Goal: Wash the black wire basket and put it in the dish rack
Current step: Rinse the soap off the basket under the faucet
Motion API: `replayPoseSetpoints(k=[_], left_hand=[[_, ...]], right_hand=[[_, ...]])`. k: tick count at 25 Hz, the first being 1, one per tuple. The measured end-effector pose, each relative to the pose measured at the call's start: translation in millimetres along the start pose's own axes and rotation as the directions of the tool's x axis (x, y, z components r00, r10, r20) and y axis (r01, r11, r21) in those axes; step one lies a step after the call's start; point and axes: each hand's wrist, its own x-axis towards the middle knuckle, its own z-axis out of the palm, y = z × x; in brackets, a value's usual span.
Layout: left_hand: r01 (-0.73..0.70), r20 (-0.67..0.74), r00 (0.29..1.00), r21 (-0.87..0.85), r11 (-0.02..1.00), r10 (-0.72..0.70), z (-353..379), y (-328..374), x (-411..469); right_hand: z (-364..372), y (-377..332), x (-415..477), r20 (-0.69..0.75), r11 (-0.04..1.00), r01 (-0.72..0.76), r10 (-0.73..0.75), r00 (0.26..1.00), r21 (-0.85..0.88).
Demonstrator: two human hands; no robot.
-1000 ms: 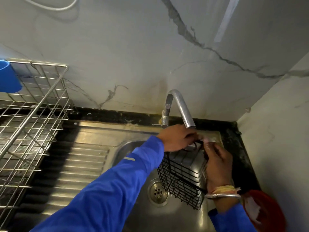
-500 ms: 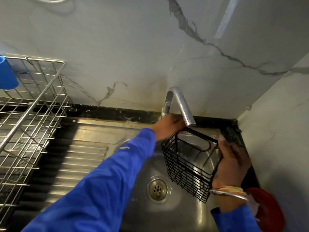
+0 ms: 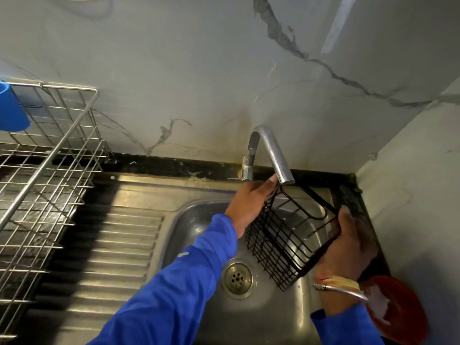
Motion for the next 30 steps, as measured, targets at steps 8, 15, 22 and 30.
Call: replayPoseSetpoints(k=[8,15,22,30], left_hand=[[-0.159,0.048,0.987,0.112,0.981,0.154,4,26,8],[-0.232,-0.016,0.963,0.452,0.861,0.268,25,17,11],[-0.352,0.235,0.929,0.794,0.496,0.285,19,9,4],[0.176,0.147,0.979,-0.274,0.945,-0.139,18,-60,17]], right_hand=[[4,-20,-3,0.511,0.82,-0.406,0.569,0.644,-0.403],[31,-10,-8,0.344,0.85,-0.305,0.466,0.815,-0.429],[36,-4,-18,0.297,0.836,-0.309,0.469,0.832,-0.454],[40,-41,-3,0.319,0.9,-0.358,0.425,0.847,-0.249]])
